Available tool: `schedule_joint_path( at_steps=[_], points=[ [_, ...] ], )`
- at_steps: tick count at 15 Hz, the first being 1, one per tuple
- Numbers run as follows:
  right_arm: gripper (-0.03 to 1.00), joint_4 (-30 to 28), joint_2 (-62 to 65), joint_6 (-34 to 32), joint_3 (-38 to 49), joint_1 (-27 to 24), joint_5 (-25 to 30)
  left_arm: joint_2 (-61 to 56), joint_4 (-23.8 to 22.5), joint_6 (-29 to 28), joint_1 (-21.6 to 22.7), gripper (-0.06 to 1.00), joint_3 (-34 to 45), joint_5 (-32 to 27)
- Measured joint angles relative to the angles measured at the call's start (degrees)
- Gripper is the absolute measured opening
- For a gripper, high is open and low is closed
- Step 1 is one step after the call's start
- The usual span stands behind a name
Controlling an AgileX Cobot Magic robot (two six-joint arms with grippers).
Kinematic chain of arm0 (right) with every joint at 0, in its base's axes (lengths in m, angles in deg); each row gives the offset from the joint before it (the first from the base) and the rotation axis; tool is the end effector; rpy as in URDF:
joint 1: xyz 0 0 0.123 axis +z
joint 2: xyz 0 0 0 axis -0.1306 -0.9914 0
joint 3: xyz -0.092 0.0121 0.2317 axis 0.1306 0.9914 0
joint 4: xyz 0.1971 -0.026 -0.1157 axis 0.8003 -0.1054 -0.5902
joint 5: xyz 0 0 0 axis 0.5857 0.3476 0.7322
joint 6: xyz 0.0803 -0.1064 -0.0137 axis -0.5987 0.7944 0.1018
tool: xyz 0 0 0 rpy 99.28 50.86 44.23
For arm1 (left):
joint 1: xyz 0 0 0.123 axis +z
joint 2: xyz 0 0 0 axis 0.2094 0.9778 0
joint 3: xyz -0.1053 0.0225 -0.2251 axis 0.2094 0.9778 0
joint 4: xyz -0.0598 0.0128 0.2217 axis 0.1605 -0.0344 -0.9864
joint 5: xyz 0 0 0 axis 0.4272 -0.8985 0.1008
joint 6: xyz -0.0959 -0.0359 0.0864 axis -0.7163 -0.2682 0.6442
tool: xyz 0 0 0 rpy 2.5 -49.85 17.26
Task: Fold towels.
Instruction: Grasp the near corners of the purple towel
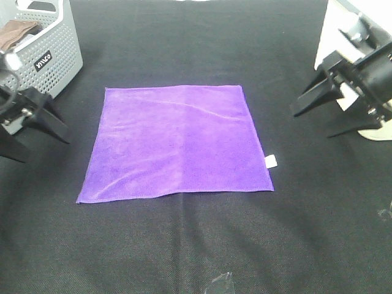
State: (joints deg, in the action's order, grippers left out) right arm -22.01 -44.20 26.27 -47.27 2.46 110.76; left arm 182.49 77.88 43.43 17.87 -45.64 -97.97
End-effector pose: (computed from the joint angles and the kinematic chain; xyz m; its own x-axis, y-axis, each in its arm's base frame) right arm 0.3167 0.0511 0.1411 -0.9790 -0.0459 -0.1984 -0.1515 0.8150 0.5593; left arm 0.3273 -0.0385 0.1101 -0.9883 0.0259 -0.1503 0.1004 0.8522 -0.5135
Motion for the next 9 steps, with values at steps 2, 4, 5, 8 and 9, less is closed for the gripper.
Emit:
schedule_joint_path(
  at_steps=[2,4,5,8,9],
  points=[
    [0.8,0.69,-4.07,-0.17,0.0,0.0,-3.84,4.3,0.8,0.8,0.0,0.99,-2.75,-0.86],
    [0.78,1.15,-8.25,1.43,0.0,0.0,-6.82,8.02,1.95,1.78,0.0,0.99,-3.78,-1.03],
    [0.77,1.78,-10.31,2.69,0.0,0.0,-7.56,9.4,2.18,2.29,0.0,0.99,-3.84,-0.97],
    [0.77,5.1,-16.44,6.47,-0.17,0.0,-9.0,11.86,2.23,2.98,0.0,0.99,-3.84,0.74],
    [0.77,5.5,-17.76,7.22,-0.4,0.0,-8.94,11.97,2.29,3.09,0.0,0.99,-3.9,2.41]
  ],
)
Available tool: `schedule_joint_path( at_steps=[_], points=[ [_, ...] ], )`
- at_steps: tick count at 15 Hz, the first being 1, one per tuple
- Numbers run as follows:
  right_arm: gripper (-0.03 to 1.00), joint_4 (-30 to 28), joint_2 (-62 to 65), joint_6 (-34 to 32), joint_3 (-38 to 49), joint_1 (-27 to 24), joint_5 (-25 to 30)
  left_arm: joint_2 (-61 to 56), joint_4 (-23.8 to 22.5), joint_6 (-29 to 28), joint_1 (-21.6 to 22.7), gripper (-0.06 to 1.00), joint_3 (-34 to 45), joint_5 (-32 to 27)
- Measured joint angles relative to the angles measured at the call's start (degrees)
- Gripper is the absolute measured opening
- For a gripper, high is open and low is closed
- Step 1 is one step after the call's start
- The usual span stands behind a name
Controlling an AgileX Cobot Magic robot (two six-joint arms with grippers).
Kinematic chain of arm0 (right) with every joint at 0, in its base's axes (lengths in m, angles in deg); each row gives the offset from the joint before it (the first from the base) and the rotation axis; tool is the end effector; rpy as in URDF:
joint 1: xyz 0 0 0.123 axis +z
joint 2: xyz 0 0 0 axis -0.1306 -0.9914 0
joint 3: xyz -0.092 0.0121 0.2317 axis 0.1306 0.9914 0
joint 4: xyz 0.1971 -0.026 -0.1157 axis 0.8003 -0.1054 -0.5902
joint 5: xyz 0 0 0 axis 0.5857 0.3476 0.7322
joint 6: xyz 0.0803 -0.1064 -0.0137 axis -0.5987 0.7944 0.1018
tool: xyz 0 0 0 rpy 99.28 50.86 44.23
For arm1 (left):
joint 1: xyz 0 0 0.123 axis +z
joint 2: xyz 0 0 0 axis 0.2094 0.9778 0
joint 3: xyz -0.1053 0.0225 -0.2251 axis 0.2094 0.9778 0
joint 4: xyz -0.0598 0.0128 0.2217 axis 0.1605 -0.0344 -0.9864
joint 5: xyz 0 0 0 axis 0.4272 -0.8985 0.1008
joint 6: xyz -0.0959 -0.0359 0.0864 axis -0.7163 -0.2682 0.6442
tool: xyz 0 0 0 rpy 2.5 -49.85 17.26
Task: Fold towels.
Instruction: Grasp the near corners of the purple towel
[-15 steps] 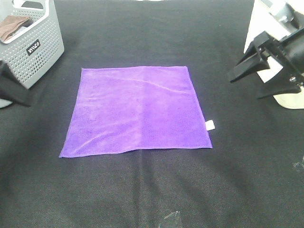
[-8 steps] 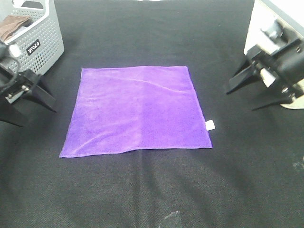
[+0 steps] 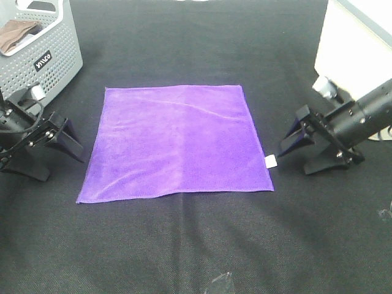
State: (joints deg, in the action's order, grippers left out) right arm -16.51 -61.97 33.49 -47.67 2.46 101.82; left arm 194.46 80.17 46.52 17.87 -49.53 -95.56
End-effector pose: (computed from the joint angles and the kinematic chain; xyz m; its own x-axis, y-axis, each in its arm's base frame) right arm 0.3322 0.0484 0.0432 -0.9969 -0.0011 -0.0787 -0.0461 0.8187 0.5723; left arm 0.3427 -0.0381 0.0550 -0.9971 0.0222 -0.0723 0.0576 0.8428 -0.5351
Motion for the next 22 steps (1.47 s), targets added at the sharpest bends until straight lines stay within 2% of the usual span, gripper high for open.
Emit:
schedule_joint_path(
  at_steps=[2,8,11,14,17,19,20,22],
  points=[
    [0.76,1.32,-1.38,0.46,-0.57,0.0,0.63,0.11,0.23,0.0,0.0,0.99,-0.11,1.49],
    [0.76,2.86,-2.41,0.0,-0.97,0.0,1.55,1.38,0.46,0.0,-0.97,0.97,-0.97,-0.46],
    [0.74,3.67,-2.81,-0.11,-1.09,2.41,1.2,1.6,0.57,-1.89,-6.47,0.88,-0.97,0.0],
    [0.7,4.3,-3.44,-1.03,-1.78,9.05,-0.8,2.64,1.83,-5.04,-11.63,0.8,-1.03,1.49],
    [0.6,4.47,-4.93,-2.41,-3.78,13.81,-1.38,4.18,4.87,-5.84,-14.5,0.73,-1.43,1.55],
    [0.49,3.78,-5.44,-3.04,-3.84,14.55,-1.95,4.53,5.04,-5.84,-14.84,0.64,-1.55,1.55],
    [0.43,2.92,-5.5,-3.78,-3.84,14.55,-2.23,4.76,4.81,-5.84,-14.9,0.56,-1.55,1.55],
    [0.26,0.63,-5.5,-5.44,-3.84,14.78,-3.15,5.33,3.67,-5.84,-14.9,0.34,-1.55,2.01]
  ],
)
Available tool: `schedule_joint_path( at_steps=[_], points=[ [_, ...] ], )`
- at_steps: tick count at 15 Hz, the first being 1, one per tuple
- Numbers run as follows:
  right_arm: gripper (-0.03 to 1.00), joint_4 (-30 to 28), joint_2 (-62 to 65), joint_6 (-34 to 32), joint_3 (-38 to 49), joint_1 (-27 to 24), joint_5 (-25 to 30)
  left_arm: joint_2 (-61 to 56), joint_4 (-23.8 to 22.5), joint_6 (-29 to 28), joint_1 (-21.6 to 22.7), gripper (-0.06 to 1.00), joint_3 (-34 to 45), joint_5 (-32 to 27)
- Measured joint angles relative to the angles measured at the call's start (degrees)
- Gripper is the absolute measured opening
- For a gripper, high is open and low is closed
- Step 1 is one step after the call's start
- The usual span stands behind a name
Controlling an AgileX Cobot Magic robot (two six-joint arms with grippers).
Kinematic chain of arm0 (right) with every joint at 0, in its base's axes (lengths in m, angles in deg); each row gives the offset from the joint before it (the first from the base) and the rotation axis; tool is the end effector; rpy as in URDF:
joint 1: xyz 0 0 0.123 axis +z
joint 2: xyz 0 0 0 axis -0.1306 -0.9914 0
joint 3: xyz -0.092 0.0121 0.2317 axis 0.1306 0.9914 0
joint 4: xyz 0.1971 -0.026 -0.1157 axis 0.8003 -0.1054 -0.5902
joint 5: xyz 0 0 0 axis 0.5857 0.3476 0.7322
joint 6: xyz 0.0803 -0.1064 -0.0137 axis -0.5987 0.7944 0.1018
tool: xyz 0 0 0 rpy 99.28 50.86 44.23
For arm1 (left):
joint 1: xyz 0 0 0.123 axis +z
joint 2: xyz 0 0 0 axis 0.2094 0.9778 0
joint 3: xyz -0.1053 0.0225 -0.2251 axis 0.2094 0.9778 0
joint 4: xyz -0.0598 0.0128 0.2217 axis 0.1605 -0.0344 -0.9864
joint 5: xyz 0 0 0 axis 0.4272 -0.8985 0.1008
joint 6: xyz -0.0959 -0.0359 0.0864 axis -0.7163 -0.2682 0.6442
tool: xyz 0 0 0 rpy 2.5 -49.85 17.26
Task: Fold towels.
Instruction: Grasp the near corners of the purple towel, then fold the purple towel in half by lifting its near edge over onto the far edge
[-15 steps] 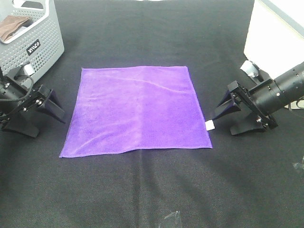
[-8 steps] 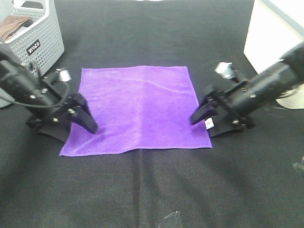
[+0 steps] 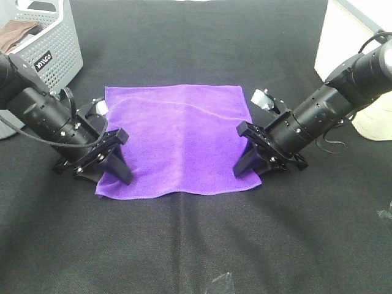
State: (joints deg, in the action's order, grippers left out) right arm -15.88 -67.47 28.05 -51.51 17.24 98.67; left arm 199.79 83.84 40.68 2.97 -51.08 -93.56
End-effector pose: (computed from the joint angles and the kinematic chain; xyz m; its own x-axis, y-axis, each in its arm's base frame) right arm 0.3254 0.1314 0.0203 -0.9886 -0.1469 -0.0315 -0.1395 0.8193 0.5561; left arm 0.3279 -0.1289 0.0298 -0.9909 0.1324 0.0233 0.0967 0.8221 -0.5611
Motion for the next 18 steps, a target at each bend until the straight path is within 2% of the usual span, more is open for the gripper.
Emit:
schedule_joint_path(
  at_steps=[2,3,6,7,9,14,16,18],
  points=[
    [0.04,-2.29,-0.06,-0.23,0.0,0.0,-0.11,0.23,-0.63,0.74,-0.06,0.09,0.23,0.63],
    [0.0,-2.58,-0.06,-0.23,0.0,0.06,0.17,0.46,-0.69,1.49,-0.06,0.01,0.23,0.63],
    [0.0,-3.5,0.0,-0.63,0.0,0.06,1.95,0.11,-0.86,2.98,-0.11,0.0,0.29,0.23],
    [0.0,-4.35,0.34,-1.26,0.0,0.11,3.21,-0.97,-2.64,3.04,-0.57,0.0,1.2,0.29],
    [0.0,-6.93,3.5,-2.41,2.81,0.17,4.64,-4.01,-4.07,3.21,-0.69,0.0,5.73,1.2],
    [0.0,-5.79,14.84,-3.27,10.37,0.57,6.42,-16.44,-4.3,4.13,-0.69,0.0,17.07,3.67],
    [0.0,-5.9,16.27,-3.27,9.45,0.63,4.98,-20.23,-4.7,4.13,-0.69,0.0,16.39,4.81],
    [0.0,-6.42,14.95,-3.27,4.35,0.57,3.15,-19.19,-5.5,4.13,-0.69,0.0,12.15,5.39]
  ],
)
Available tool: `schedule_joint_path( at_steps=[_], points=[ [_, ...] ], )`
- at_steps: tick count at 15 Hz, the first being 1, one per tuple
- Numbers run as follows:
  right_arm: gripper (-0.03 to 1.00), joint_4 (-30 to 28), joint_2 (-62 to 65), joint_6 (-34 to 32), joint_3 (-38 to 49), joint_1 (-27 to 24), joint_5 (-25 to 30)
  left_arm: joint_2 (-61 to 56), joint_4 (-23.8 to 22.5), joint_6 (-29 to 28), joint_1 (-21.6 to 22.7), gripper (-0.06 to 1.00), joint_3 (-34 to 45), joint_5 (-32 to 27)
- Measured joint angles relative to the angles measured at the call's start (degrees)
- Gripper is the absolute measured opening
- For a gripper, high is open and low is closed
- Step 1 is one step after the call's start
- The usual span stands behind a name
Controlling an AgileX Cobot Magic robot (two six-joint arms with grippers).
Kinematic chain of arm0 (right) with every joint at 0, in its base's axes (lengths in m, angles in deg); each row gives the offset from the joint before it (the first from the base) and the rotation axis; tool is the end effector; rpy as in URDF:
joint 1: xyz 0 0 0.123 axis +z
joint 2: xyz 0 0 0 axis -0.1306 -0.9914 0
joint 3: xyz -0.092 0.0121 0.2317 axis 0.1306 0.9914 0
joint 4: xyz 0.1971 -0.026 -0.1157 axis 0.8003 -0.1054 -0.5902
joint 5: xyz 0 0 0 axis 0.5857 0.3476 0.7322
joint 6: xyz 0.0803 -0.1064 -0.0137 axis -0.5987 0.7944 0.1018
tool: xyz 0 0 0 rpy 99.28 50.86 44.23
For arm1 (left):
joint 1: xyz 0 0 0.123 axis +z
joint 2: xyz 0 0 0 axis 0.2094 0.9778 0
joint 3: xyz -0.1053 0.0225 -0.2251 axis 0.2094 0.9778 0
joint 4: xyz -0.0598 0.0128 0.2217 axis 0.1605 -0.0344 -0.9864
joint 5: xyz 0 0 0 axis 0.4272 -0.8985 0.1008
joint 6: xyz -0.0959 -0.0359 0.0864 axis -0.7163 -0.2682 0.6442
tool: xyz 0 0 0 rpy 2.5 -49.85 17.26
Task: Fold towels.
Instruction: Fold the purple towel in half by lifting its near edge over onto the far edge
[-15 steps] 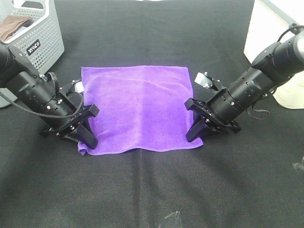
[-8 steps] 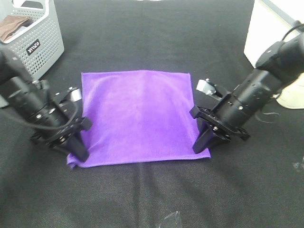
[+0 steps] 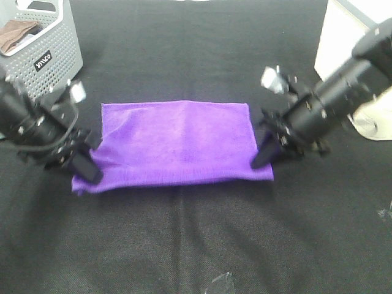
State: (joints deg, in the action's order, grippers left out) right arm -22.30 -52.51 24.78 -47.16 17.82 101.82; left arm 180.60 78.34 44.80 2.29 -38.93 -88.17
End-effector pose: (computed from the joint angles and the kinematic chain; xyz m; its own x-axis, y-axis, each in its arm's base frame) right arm 0.3104 0.1278 0.0906 -0.9648 -0.2185 -0.1465 -0.2629 0.8173 0.5128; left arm 0.2998 -0.1153 0.0941 -0.9511 0.2345 -0.2011 0.3020 0.8426 -0.4458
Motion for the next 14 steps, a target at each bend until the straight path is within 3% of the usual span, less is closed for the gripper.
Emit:
schedule_joint_path(
  at_steps=[6,9,14],
  points=[
    [0.0,-2.69,-15.53,-3.78,-29.51,-2.12,1.66,12.32,-2.58,0.0,0.0,0.0,-23.43,4.24],
    [0.0,-4.98,-22.57,-5.27,-41.71,-2.12,1.72,19.71,-6.25,-1.55,0.0,0.0,-35.01,4.24],
    [0.03,-5.39,-28.42,-6.07,-47.27,-2.12,1.43,28.36,-11.06,-5.39,0.0,0.0,-44.12,2.86]
  ],
)
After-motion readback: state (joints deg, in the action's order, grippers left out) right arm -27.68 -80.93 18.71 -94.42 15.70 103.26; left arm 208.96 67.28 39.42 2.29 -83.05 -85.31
